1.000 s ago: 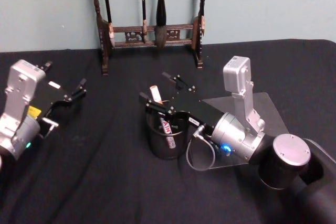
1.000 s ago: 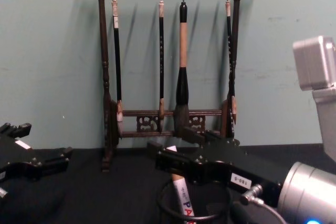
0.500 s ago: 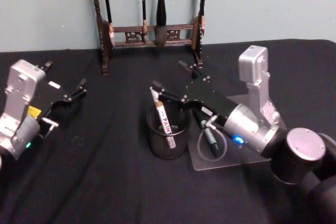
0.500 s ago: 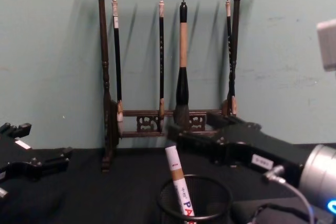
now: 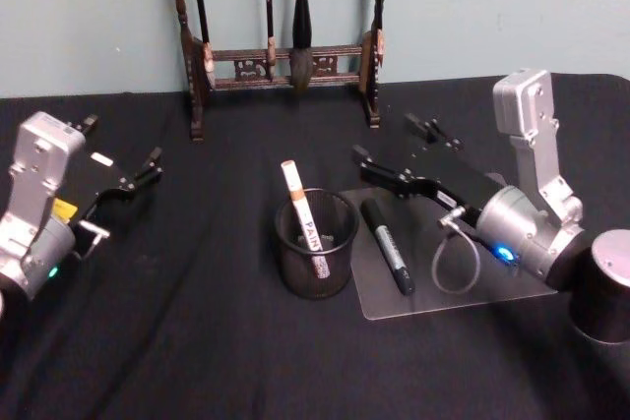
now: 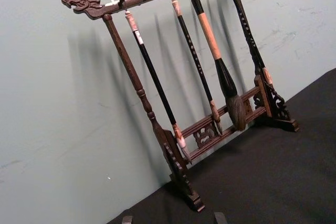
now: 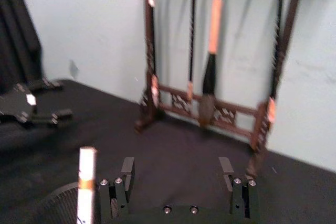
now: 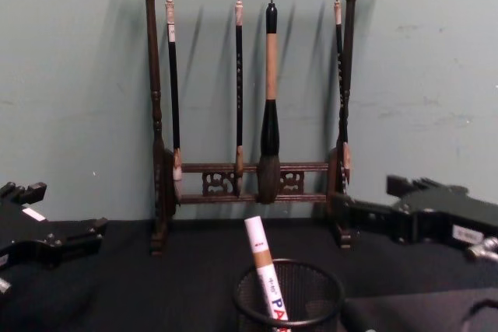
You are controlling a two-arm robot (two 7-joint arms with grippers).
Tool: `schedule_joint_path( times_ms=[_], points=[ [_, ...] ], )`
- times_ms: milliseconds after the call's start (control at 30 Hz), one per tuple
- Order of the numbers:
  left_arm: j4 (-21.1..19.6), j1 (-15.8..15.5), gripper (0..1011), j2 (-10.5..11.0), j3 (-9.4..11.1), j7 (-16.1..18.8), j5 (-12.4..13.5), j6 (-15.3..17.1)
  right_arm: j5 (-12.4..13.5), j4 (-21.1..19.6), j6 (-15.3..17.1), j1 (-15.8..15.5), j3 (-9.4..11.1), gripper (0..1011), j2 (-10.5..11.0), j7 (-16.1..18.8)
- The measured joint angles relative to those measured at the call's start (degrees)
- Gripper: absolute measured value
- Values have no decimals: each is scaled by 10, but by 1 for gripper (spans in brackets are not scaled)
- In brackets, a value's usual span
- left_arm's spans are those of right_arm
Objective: Pick up the water-based marker from the table and place it into the pen holder.
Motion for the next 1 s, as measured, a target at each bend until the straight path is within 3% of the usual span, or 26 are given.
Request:
schedule_joint_path(
  times_ms=[200,300,467,700,1000],
  points=[
    [0,0,1001,0,0,0,0,0,-10,-16,72,-9,7,1000,15,-20],
    [0,0,1001,0,0,0,0,0,-19,-18,126,-8,1,1000,20,-28],
    [0,0,1001,0,0,0,0,0,-32,-17,168,-2,-10,1000,21,-29],
    [0,0,1001,0,0,0,0,0,-48,-10,209,7,-21,1000,16,-25],
    [0,0,1001,0,0,0,0,0,-66,-1,235,15,-29,1000,9,-23]
  ],
)
